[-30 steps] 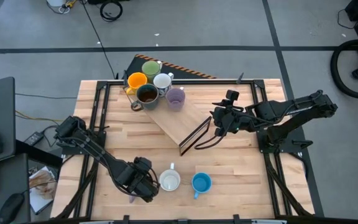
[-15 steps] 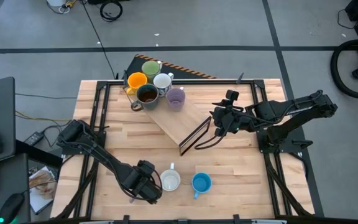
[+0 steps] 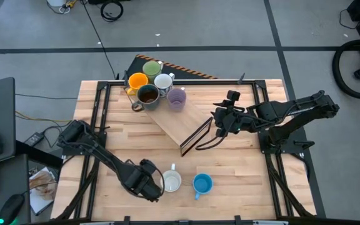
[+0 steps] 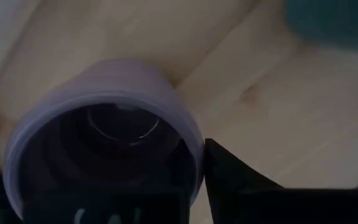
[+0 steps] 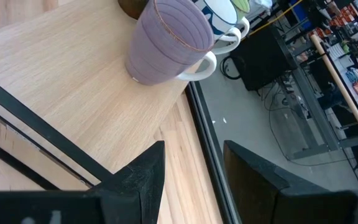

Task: Place coffee mugs
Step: Put the purple mug on the shelf

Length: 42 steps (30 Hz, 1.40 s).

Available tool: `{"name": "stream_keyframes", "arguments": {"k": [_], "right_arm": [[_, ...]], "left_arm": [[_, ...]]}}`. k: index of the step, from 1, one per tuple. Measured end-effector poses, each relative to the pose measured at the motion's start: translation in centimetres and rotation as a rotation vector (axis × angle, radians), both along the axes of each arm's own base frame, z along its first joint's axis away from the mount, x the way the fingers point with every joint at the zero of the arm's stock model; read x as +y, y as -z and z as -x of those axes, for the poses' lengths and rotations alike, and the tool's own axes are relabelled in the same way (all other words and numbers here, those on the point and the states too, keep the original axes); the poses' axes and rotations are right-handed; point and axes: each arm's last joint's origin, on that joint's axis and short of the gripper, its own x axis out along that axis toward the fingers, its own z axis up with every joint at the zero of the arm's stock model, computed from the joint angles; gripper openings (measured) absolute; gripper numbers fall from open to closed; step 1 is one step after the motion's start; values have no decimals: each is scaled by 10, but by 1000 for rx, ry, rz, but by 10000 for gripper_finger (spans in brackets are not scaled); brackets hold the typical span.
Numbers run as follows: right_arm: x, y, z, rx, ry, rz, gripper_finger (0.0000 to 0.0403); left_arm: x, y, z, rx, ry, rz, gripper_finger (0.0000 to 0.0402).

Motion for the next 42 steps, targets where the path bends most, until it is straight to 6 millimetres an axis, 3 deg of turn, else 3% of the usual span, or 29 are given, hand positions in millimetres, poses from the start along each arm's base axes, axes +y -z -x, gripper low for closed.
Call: {"name": "stream_keyframes", "arguments": {"k": [5,11,21,27,32,42], "right_arm": [[0,0,0,2,-2,-1,169],[0,0,0,4,-7,-6,169],[-4,1,-1,13,-10,-36,169],[-9,2,-1,20,-1,-48,169],[-11,2,-1,38,2,-41,169],[-11,3,-1,41,-19,-56,169]], "left_arm": [[14,-6,5,85,116,-34,29],[40,-38,9,20,201,-17,29],[115,-96,18,-189,193,-62,29],[137,-120,4,-271,256,-42,29],[148,-145,-11,-289,313,-129,29],[188,-152,-46,-275,361,-101,29]]}}
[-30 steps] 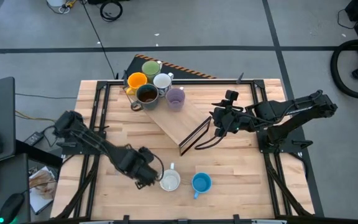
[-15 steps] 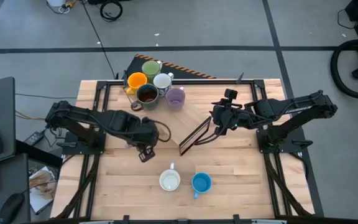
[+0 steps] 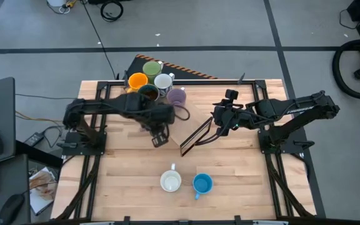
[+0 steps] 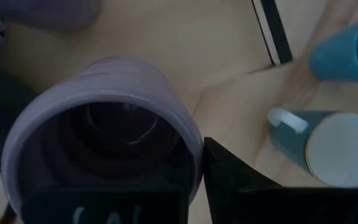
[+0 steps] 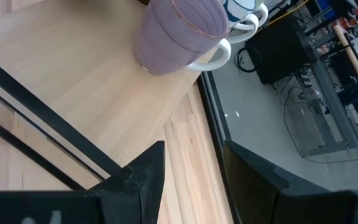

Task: Place coffee mugs
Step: Put the purple mug on the shelf

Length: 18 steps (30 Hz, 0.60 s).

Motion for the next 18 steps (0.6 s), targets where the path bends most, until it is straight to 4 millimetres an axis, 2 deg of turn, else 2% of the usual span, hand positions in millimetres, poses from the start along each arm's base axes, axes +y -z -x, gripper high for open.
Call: {"name": "stream_keyframes", "arguments": {"k": [3,9,18], "right_arm": [[0,0,0,-2,2,-2,169],[1,0,0,-5,3,-6,169],[1,0,0,-10,6,-12,169]], "left_arm": [[13,3,-6,1,-1,5,29],[36,4,-7,-7,-65,64,29],[47,3,-7,-22,-94,87,29]]}}
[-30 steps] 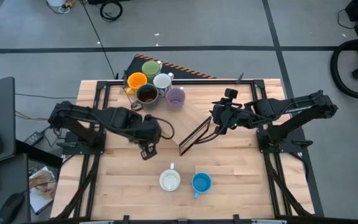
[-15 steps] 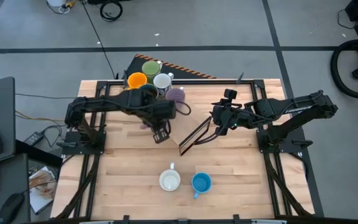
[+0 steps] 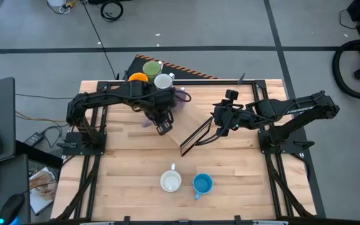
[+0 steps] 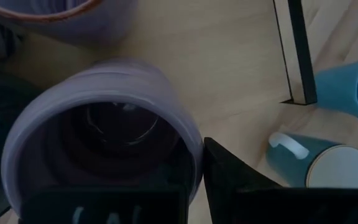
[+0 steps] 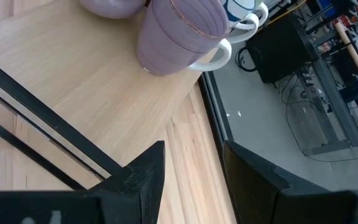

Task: Place coffee mugs
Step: Put the purple mug on the shelf

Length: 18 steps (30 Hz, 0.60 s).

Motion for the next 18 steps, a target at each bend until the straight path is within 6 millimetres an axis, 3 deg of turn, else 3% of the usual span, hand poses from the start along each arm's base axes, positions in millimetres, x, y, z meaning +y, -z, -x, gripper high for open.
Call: {"name": "stream_keyframes", "arguments": {"k": [18], "right_arm": [[1,-1,-1,-6,-16,1,169]], "left_arm": [[5,9,-9,10,19,2,40]]}}
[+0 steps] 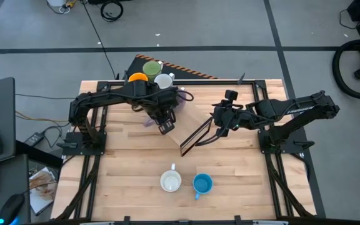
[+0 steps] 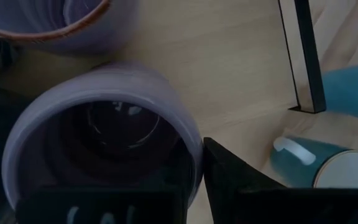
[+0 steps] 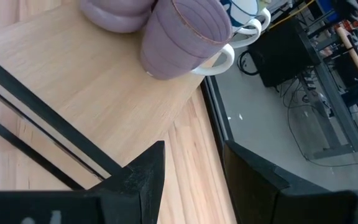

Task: Place coffee mugs
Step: Put the purple mug on the shelf

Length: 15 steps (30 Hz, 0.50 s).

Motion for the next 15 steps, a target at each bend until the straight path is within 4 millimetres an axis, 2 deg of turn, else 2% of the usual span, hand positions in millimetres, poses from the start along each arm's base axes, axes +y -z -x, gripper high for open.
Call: {"name": "stream_keyframes", "arguments": {"k": [5,15], "right_arm": [[2,0,0,-1,-6,-3,169],[4,0,0,-5,-9,-8,169]], "left_arm": [[0,0,-1,-2,6,-4,50],[1,1,-2,-3,5,-18,133]]}}
